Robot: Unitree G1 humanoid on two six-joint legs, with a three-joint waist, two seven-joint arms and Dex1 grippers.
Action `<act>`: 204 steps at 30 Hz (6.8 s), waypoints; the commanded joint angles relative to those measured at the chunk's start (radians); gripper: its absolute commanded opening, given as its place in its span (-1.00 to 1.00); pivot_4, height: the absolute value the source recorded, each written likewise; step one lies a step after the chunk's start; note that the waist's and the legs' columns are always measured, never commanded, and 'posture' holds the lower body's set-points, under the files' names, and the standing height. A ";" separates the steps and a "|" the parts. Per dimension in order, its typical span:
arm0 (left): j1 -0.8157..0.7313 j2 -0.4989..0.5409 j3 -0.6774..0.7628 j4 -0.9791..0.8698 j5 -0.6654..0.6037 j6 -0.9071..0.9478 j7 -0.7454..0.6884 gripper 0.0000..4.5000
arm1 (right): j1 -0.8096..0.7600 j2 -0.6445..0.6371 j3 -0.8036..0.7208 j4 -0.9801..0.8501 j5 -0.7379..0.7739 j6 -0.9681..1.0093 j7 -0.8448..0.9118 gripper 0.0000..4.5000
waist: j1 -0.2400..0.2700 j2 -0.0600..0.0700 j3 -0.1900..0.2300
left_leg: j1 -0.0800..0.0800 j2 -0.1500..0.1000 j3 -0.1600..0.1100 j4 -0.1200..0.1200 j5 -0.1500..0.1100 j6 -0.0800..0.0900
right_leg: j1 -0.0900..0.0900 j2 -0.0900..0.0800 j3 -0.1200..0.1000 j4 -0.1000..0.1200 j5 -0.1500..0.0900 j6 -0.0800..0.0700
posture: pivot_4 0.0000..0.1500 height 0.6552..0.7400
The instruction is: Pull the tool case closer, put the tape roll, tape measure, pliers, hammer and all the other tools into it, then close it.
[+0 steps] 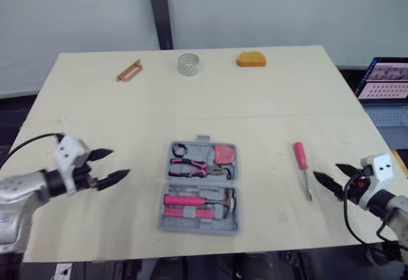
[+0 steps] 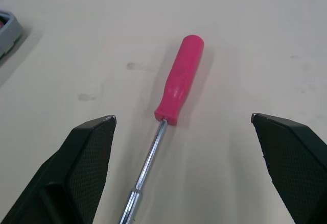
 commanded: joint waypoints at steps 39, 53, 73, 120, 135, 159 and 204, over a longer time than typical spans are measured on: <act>-0.396 -0.424 -0.501 0.148 0.186 -0.374 -0.096 0.94 | -0.166 0.237 0.169 0.038 -0.218 0.011 -0.384 1.00 | -0.012 0.000 0.000 | -0.001 0.000 0.000 0.001 0.000 0.000 | 0.000 0.000 0.000 0.000 0.000 0.000 | 1.00 1.00; -0.393 -0.425 -0.502 0.167 0.195 -0.393 -0.097 1.00 | -0.166 0.229 0.165 0.088 -0.230 -0.037 -0.380 -0.83 | -0.012 0.000 0.000 | -0.001 0.000 0.000 0.001 0.000 0.000 | 0.000 0.000 0.000 0.000 0.000 0.000 | 1.00 1.00; -0.363 -0.377 -0.466 0.165 0.193 -0.406 -0.095 1.00 | -0.159 0.098 0.236 -0.072 -0.179 -0.020 -0.143 -0.83 | -0.013 0.001 0.000 | -0.001 0.000 0.000 0.001 0.000 0.000 | 0.000 0.000 0.000 0.000 0.000 0.000 | 1.00 1.00; 0.515 0.014 0.114 -0.168 0.026 -0.438 -0.248 1.00 | -0.753 0.169 1.254 -0.550 -0.130 0.736 -0.013 -0.83 | -0.019 -0.003 0.005 | -0.016 0.004 0.001 0.004 -0.002 -0.002 | -0.018 0.003 -0.002 0.004 0.000 -0.002 | 1.00 1.00; 0.505 0.008 0.093 -0.165 0.040 -0.436 -0.224 1.00 | -0.736 0.216 1.290 -0.490 -0.158 0.741 -0.030 -0.83 | -0.034 -0.003 0.005 | -0.016 0.004 0.001 0.004 -0.002 -0.002 | -0.018 0.003 -0.002 0.005 0.000 -0.002 | 1.00 1.00; 0.512 0.006 0.086 -0.137 0.058 -0.469 -0.219 1.00 | -0.697 0.242 1.275 -0.492 -0.147 0.741 -0.039 -0.38 | -0.040 -0.003 0.005 | -0.015 0.004 0.001 0.004 -0.002 -0.002 | -0.018 0.003 -0.002 0.005 0.000 -0.002 | 1.00 1.00; 0.441 -0.002 -0.003 -0.142 0.066 -0.474 -0.192 1.00 | -0.372 0.195 1.132 -0.194 -0.296 -0.045 0.223 -0.97 | -0.039 -0.005 0.004 | -0.014 0.004 0.002 0.004 -0.002 -0.002 | -0.017 0.002 -0.002 0.005 0.000 -0.002 | 1.00 1.00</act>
